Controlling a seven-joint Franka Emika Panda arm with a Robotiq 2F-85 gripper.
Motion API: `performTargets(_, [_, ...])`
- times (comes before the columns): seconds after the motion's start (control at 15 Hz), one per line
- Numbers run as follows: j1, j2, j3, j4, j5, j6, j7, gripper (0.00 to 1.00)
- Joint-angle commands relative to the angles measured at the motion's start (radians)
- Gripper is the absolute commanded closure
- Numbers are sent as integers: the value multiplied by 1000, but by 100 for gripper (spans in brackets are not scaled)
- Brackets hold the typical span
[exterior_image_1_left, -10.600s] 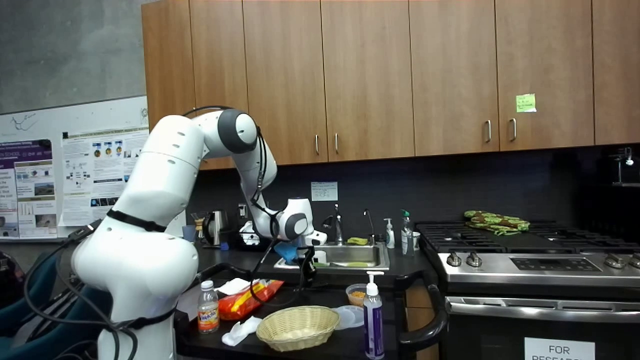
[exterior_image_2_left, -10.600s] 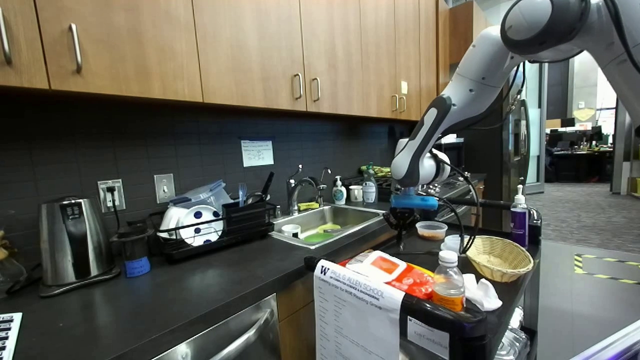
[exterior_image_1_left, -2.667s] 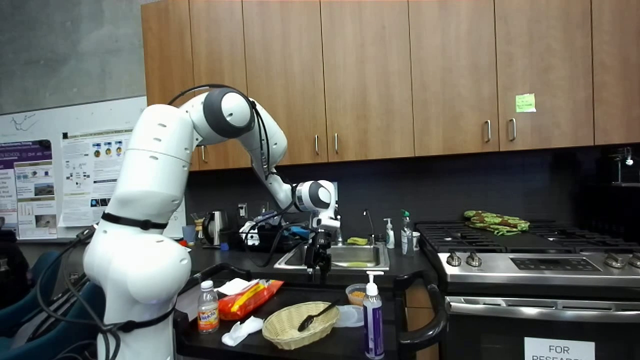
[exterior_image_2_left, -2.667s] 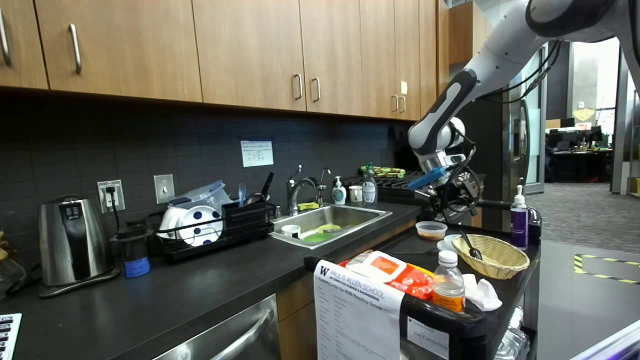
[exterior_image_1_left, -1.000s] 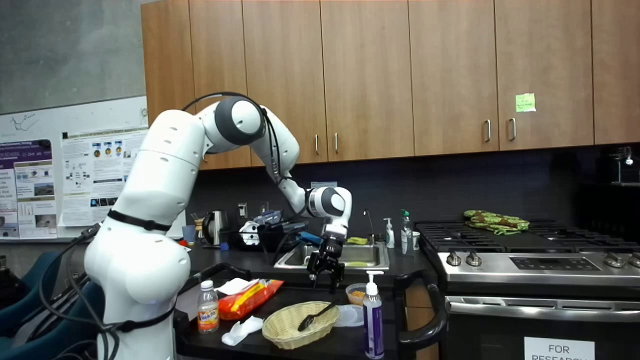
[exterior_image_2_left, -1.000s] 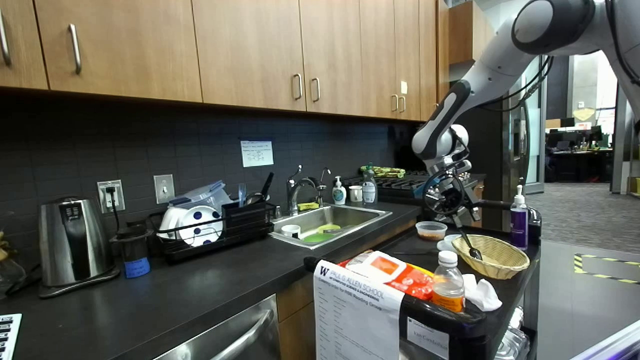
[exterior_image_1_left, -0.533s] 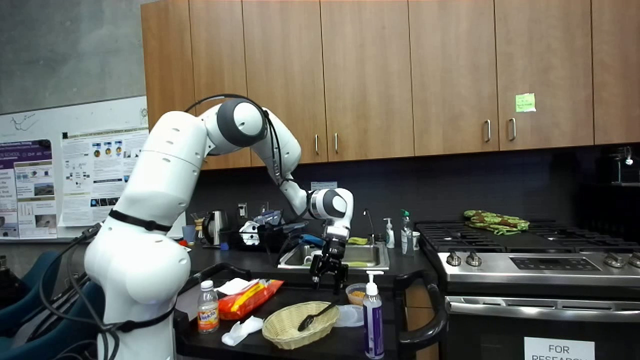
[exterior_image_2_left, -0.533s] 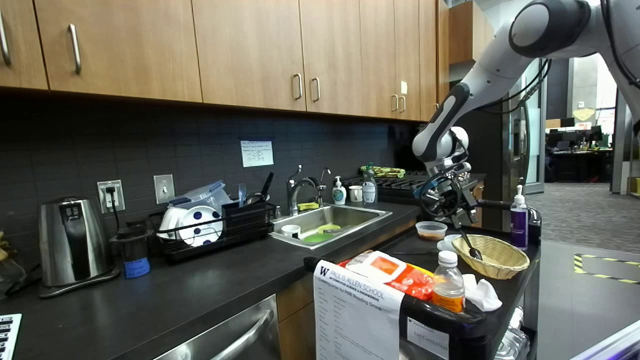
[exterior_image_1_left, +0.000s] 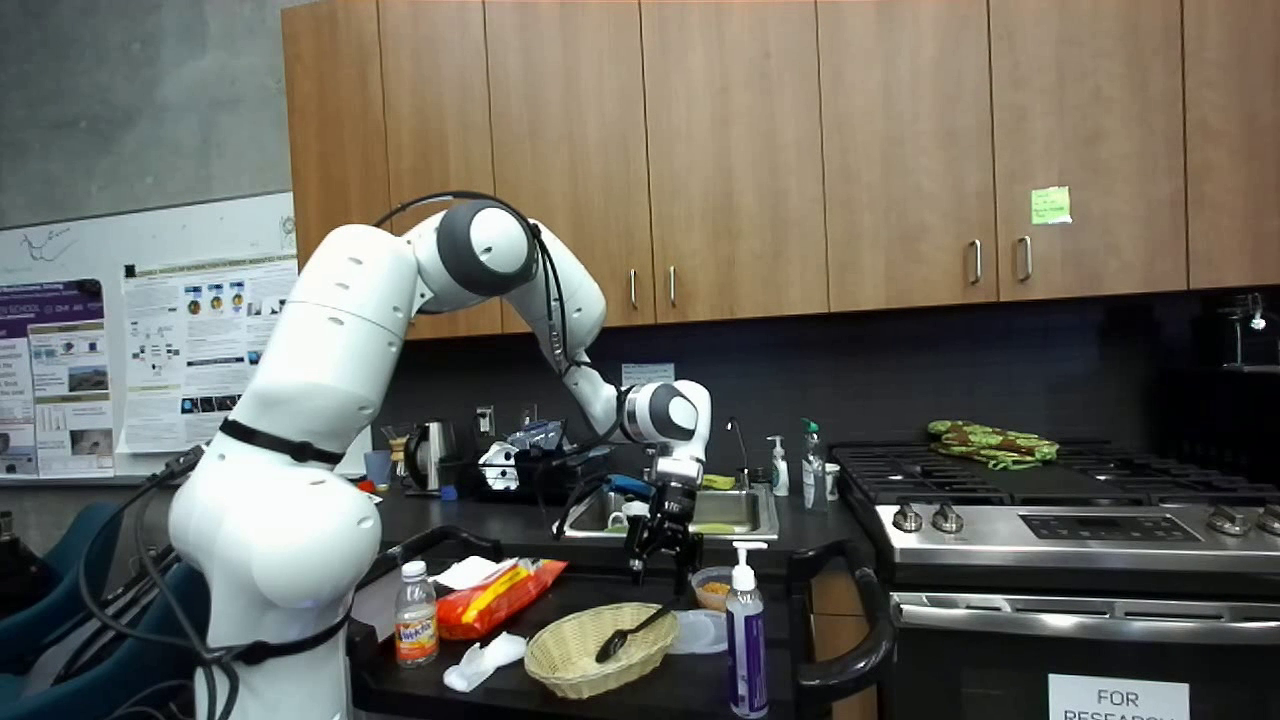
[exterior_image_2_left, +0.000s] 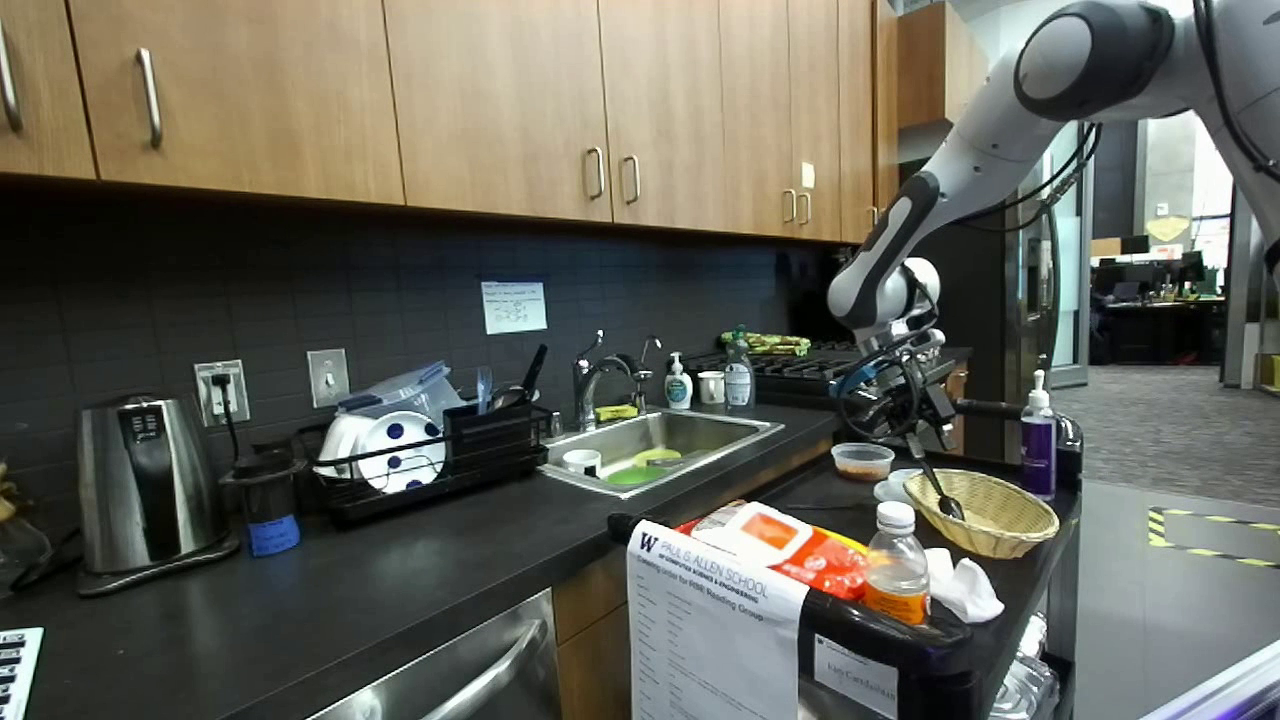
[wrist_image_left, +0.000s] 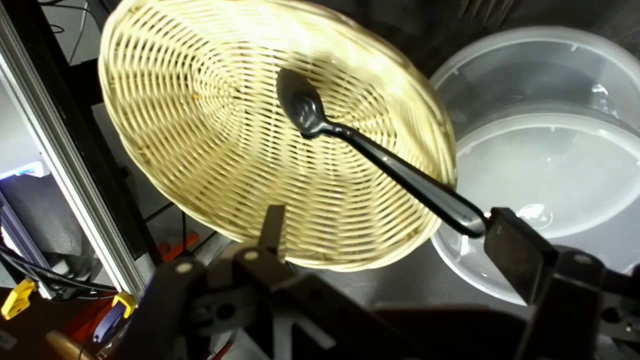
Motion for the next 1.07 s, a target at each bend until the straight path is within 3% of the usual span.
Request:
performTargets(0.0, [3, 19, -3, 18, 1, 9, 22, 0])
performTargets(0.27, [3, 34, -3, 23, 6, 16, 24, 0])
performTargets(0.33, [4, 36, -4, 23, 7, 17, 26, 4])
performTargets(0.4, [4, 36, -4, 22, 7, 17, 28, 27])
performTargets(0.6, [6, 38, -3, 23, 8, 15, 36, 36])
performTargets(1.0, [14, 30, 0, 16, 7, 17, 49, 83])
